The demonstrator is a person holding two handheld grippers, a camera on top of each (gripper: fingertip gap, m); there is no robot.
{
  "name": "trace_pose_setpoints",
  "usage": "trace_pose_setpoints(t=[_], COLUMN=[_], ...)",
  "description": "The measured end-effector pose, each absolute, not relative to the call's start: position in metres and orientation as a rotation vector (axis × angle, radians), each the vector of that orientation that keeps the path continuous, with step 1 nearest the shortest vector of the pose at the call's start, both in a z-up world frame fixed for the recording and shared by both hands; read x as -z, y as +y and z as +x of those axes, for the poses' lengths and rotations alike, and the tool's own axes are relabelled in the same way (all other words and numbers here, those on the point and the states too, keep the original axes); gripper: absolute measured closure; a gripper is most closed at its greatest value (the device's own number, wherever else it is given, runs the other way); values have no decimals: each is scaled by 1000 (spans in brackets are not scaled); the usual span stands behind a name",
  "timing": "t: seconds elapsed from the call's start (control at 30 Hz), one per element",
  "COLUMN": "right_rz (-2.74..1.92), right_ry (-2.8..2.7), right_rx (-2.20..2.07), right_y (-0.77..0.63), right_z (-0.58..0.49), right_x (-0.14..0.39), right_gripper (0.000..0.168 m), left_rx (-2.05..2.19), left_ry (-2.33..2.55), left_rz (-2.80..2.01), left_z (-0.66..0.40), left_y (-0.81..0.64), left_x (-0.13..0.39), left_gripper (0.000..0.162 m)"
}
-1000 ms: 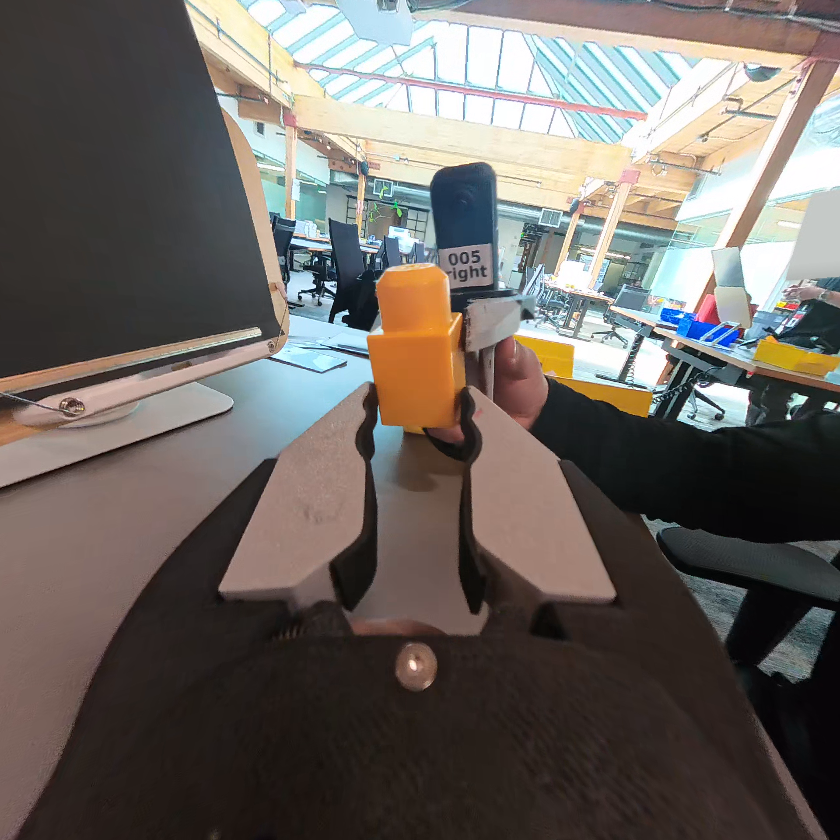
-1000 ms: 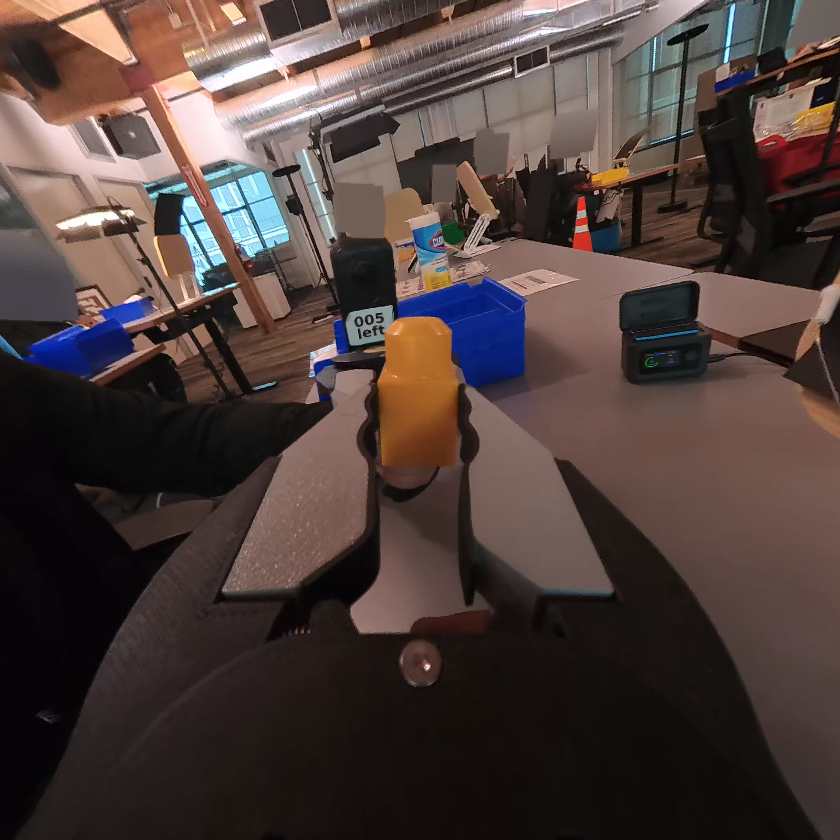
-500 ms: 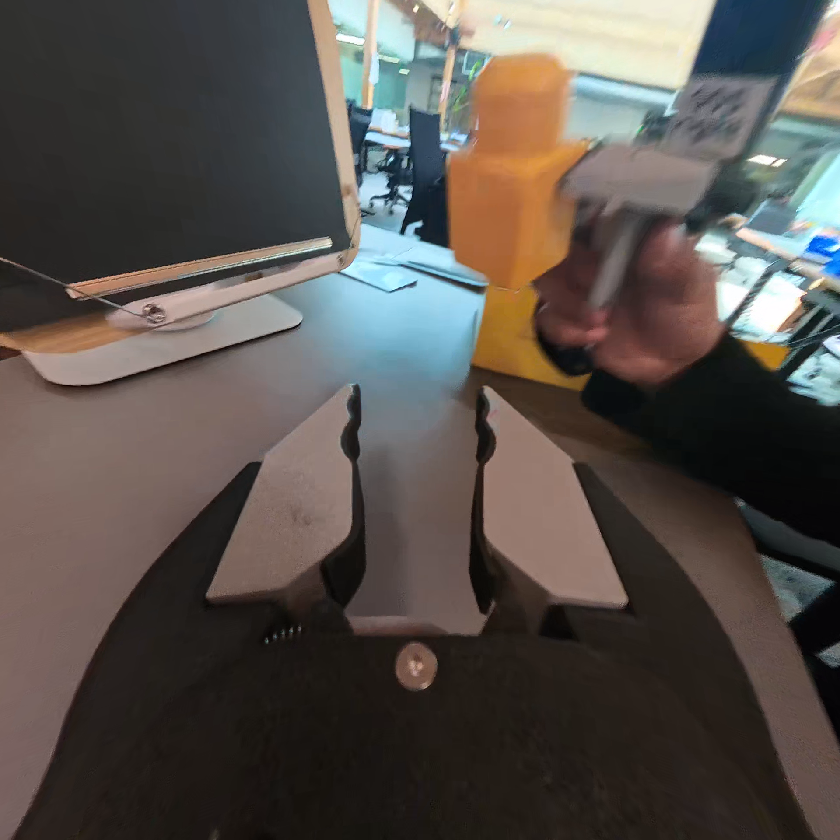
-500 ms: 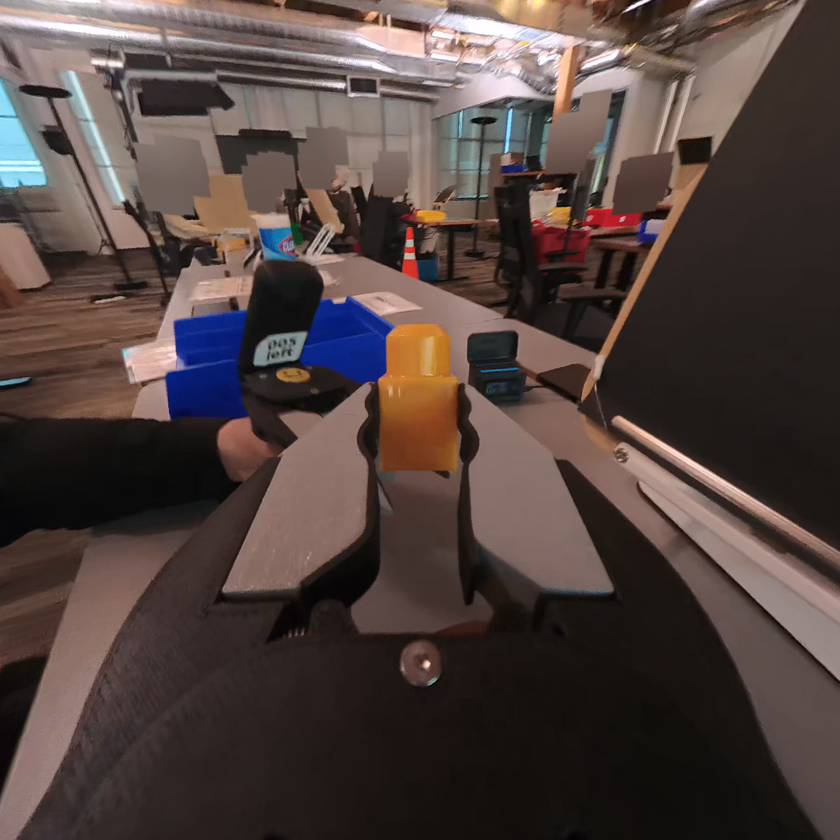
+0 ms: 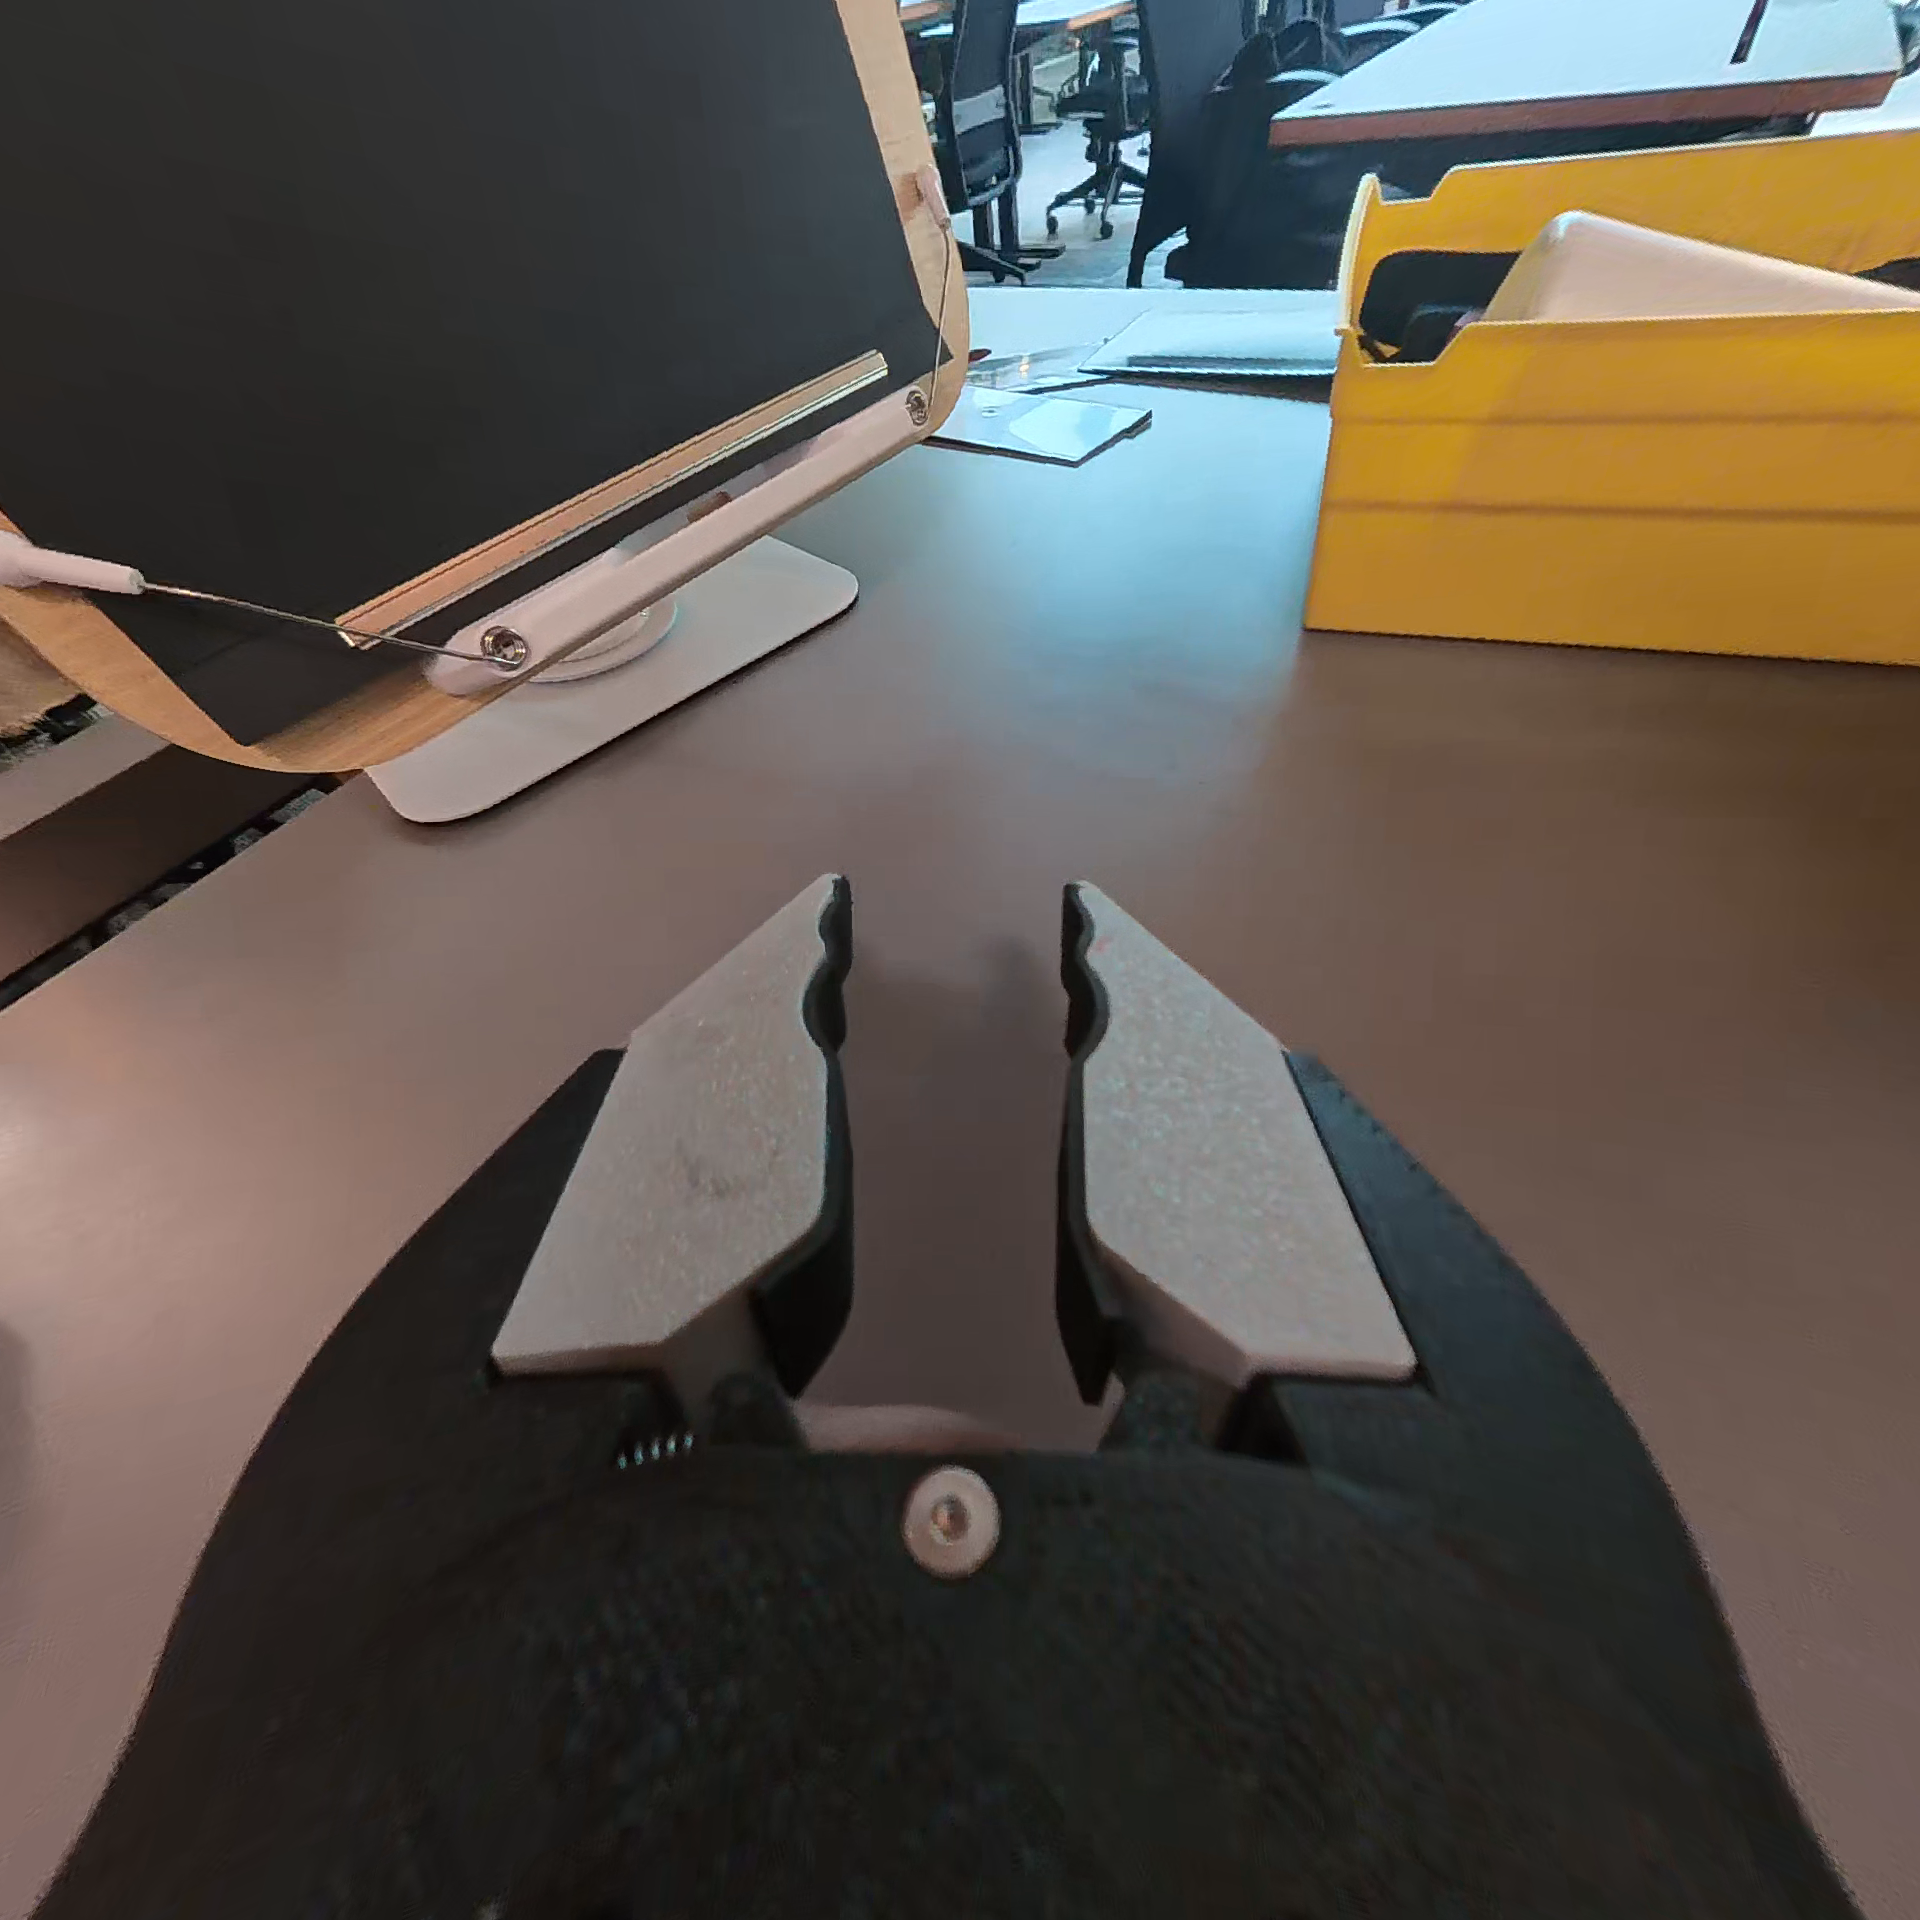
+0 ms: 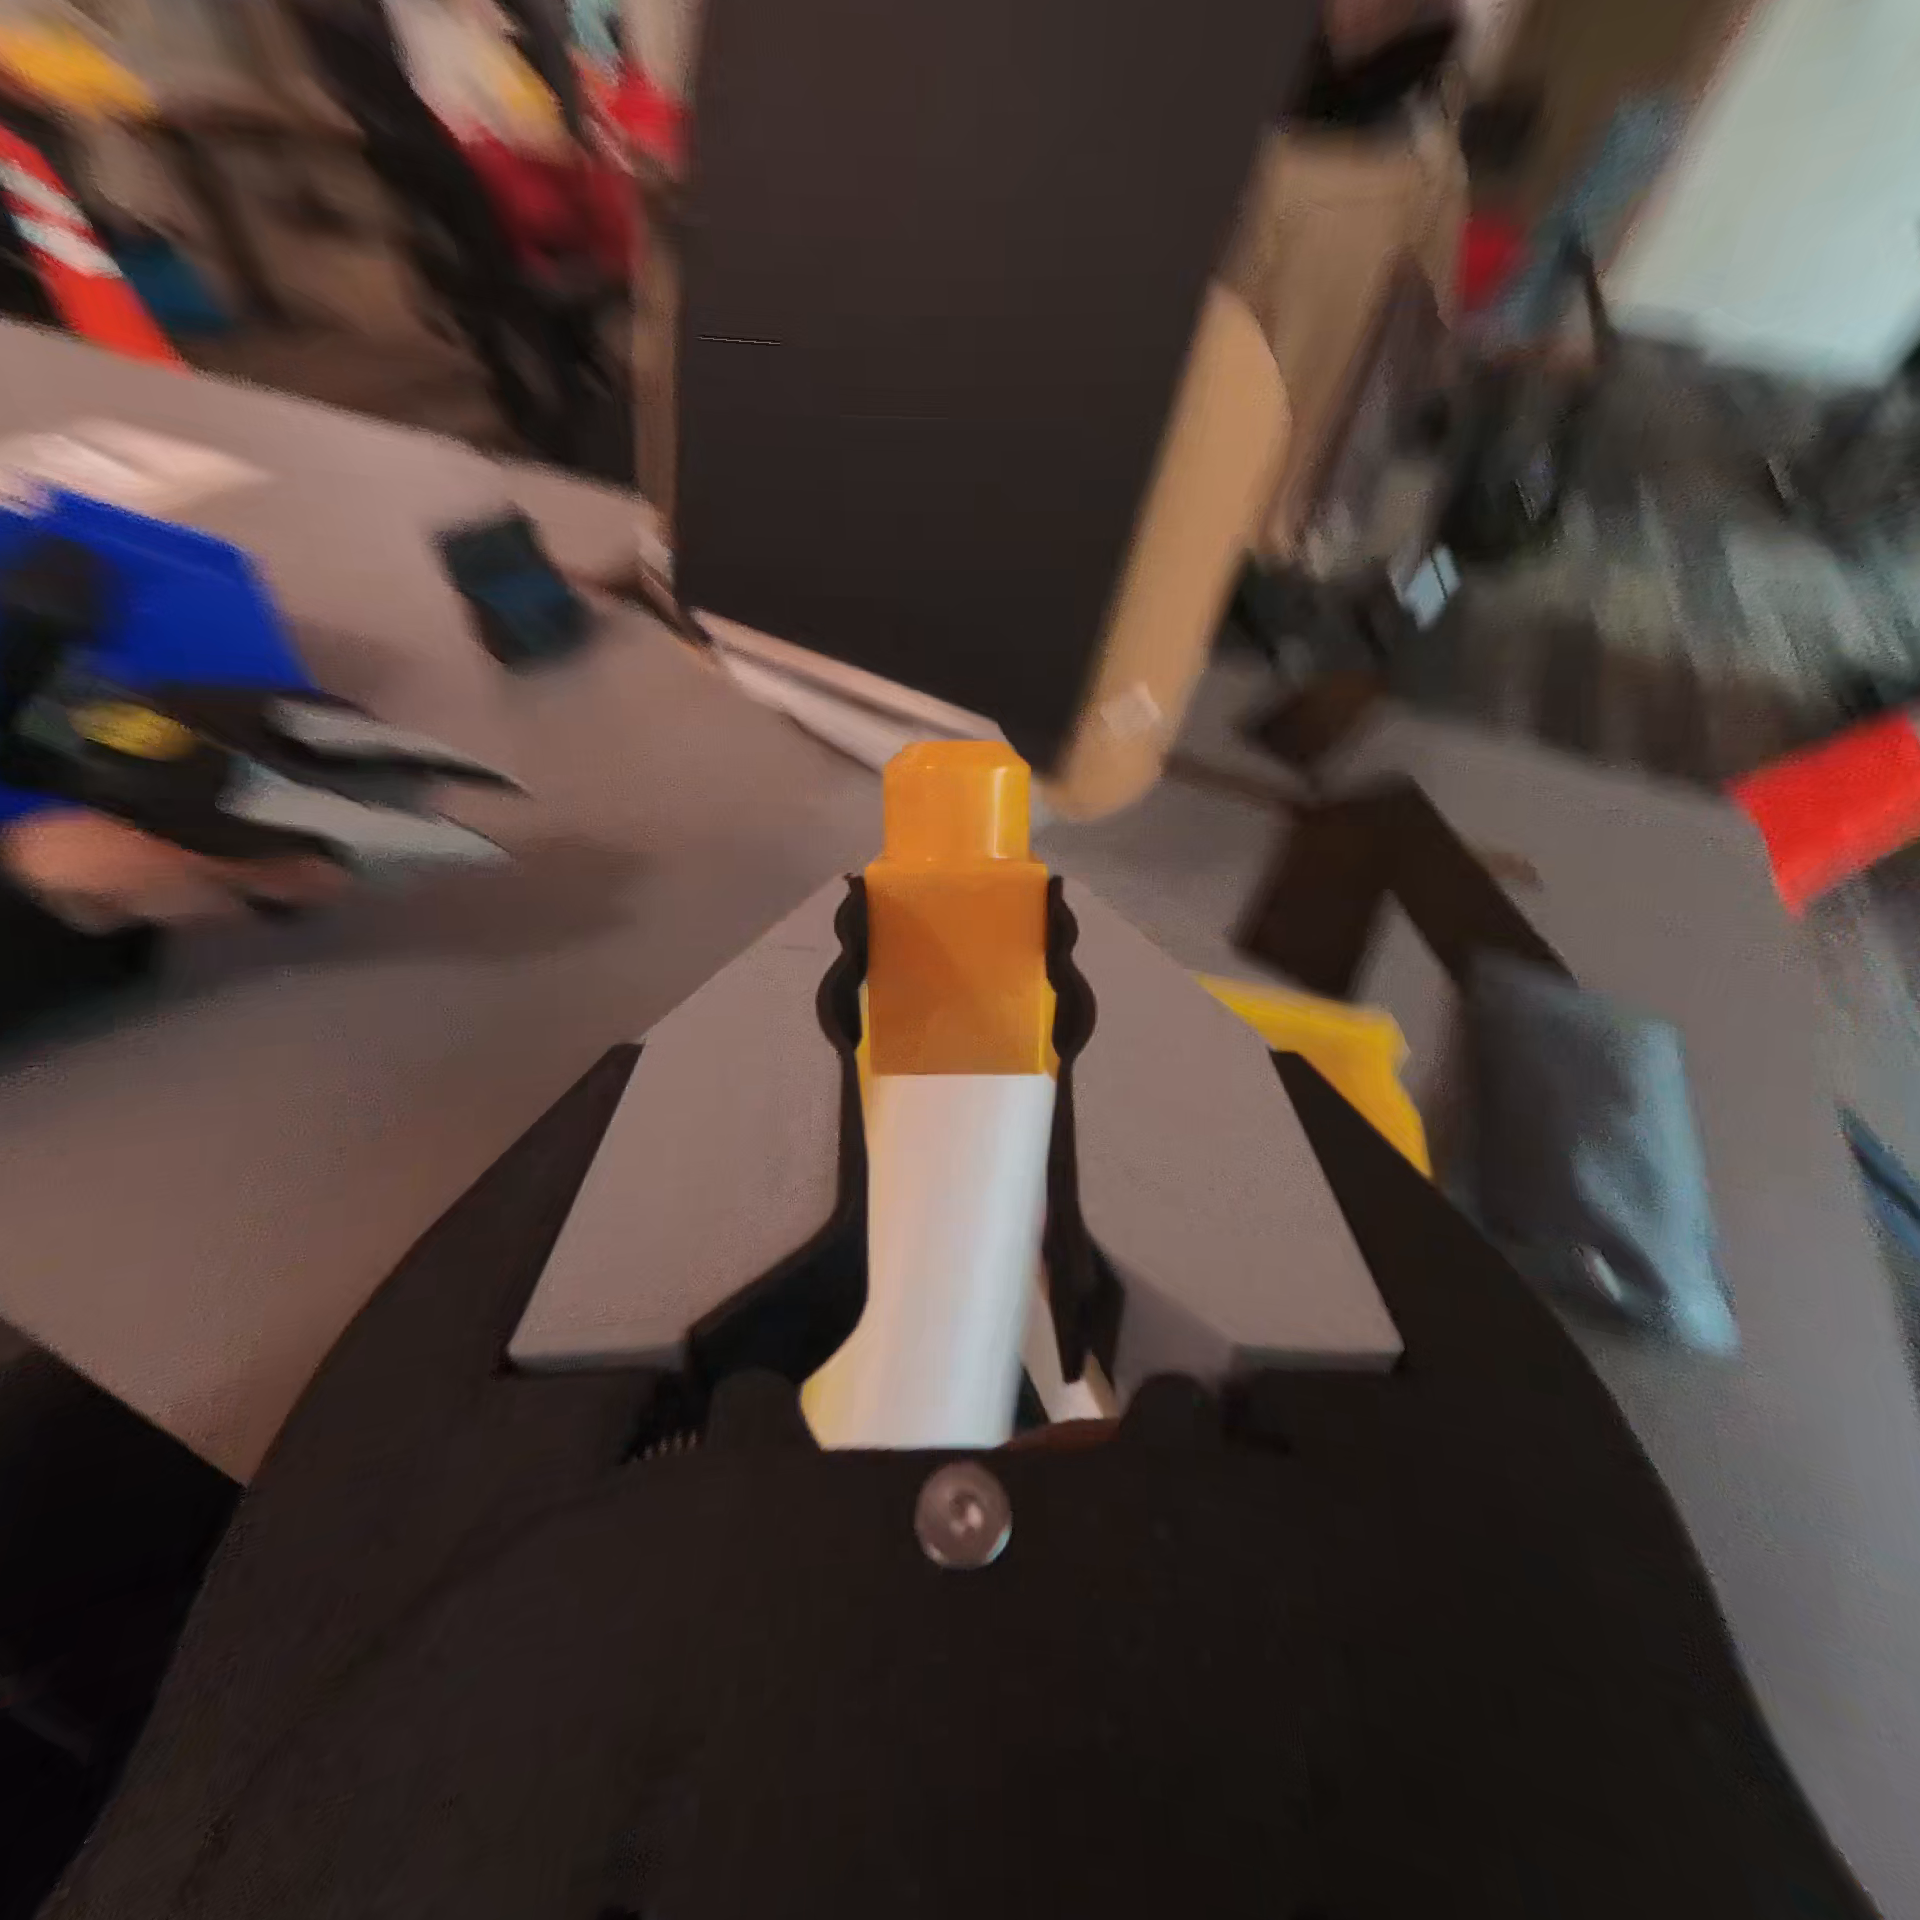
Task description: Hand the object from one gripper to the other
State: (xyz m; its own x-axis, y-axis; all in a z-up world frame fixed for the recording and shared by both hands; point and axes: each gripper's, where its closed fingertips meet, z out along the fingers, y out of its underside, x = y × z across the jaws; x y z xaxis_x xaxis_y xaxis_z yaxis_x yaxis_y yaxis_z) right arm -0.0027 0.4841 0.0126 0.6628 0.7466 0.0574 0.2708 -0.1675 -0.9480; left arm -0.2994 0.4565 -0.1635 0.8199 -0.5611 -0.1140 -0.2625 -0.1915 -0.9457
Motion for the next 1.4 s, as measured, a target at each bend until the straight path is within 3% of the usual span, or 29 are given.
trace_pose_setpoints(t=[0.17,0.3,0.4,0.53,0.67,0.77,0.83,0.93,0.97,1.03,1.2,1.4], right_rz=[-2174,-2329,-2371,-2258,-1947,-1723,-1631,-1514,-1528,-1584,-1597,-1557], right_ry=[-816,-800,-794,-809,-1005,-1171,-1218,-1187,-1184,-1134,-1065,-1129], right_rx=[-379,-332,-368,-409,-607,-737,-838,-922,-916,-906,-834,-823], right_y=[516,523,522,513,460,411,391,392,402,431,486,484], right_z=[47,61,59,35,-55,-135,-186,-248,-263,-286,-312,-317], right_x=[108,151,149,104,34,11,15,38,55,89,153,166], right_gripper=[138,137,128,125,117,112,116,138,133,109,110,108], left_rx=[302,282,287,287,276,248,222,197,205,240,281,228], left_ry=[631,632,623,621,639,658,665,649,641,616,561,661], left_rz=[-1774,-1782,-1791,-1799,-1811,-1831,-1842,-1857,-1859,-1853,-1847,-1847], left_z=[-299,-301,-304,-305,-302,-302,-304,-308,-309,-308,-316,-309], left_y=[456,457,458,458,459,460,461,463,463,462,463,462], left_x=[161,163,165,166,170,178,180,180,179,173,164,174], left_gripper=[124,124,124,124,123,122,121,115,114,113,114,117])
